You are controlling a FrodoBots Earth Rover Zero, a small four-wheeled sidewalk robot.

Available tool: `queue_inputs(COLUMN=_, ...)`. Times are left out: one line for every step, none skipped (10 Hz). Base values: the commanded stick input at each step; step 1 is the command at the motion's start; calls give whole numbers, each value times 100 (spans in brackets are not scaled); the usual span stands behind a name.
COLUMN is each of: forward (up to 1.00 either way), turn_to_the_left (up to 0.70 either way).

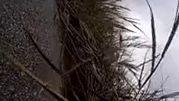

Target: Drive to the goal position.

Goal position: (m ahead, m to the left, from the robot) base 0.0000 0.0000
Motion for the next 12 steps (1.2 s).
queue_inputs(forward=0, turn_to_the_left=-70)
queue_inputs(forward=0, turn_to_the_left=-70)
queue_inputs(forward=0, turn_to_the_left=-70)
queue_inputs(forward=0, turn_to_the_left=-70)
queue_inputs(forward=0, turn_to_the_left=-70)
queue_inputs(forward=0, turn_to_the_left=-70)
queue_inputs(forward=0, turn_to_the_left=-70)
queue_inputs(forward=0, turn_to_the_left=-70)
queue_inputs(forward=0, turn_to_the_left=-70)
queue_inputs(forward=0, turn_to_the_left=-70)
queue_inputs(forward=0, turn_to_the_left=-70)
queue_inputs(forward=0, turn_to_the_left=-70)
